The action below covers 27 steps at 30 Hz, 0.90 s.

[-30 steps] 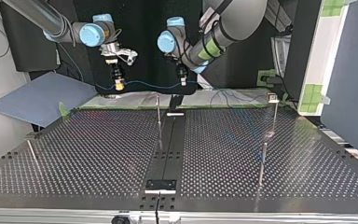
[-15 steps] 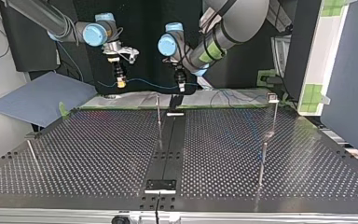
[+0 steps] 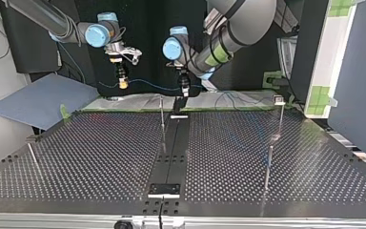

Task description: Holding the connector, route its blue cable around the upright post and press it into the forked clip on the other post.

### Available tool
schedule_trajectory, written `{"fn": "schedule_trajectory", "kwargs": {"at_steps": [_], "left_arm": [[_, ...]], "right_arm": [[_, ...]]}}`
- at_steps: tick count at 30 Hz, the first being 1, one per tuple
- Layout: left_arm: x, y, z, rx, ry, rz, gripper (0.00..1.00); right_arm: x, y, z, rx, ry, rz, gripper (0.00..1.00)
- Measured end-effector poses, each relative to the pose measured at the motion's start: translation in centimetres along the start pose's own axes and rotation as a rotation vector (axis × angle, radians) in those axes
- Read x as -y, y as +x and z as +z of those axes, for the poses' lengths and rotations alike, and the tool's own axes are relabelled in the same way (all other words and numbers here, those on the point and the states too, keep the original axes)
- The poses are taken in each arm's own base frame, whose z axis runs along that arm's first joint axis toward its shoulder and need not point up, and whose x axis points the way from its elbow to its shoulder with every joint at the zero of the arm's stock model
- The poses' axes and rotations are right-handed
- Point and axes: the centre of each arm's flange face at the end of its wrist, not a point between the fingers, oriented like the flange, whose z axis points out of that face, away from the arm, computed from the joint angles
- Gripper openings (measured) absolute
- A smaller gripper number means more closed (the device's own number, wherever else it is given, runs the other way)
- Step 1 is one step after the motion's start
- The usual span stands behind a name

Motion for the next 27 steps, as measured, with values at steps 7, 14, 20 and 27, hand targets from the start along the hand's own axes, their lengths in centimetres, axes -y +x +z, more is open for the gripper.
{"fn": "schedule_trajectory", "kwargs": {"at_steps": [7, 14, 20, 27], "left_arm": [[0.2, 0.0, 0.3, 0.002, 0.024, 0.004, 0.25], [0.2, 0.0, 0.3, -0.003, 0.027, 0.024, 0.0], [0.1, 0.1, -0.2, -0.011, 0.014, 0.054, 0.0], [0.3, 0.2, -0.9, -0.002, -0.015, 0.115, 0.0]], "right_arm": [[0.0, 0.0, 0.0, -0.001, 0.001, -0.001, 0.0], [0.0, 0.1, 0.1, -0.007, -0.001, 0.003, 0.0], [-0.5, 0.2, 0.3, -0.022, -0.011, 0.016, 0.0], [-1.2, -0.1, 0.8, -0.05, -0.025, 0.038, 0.0]]}}
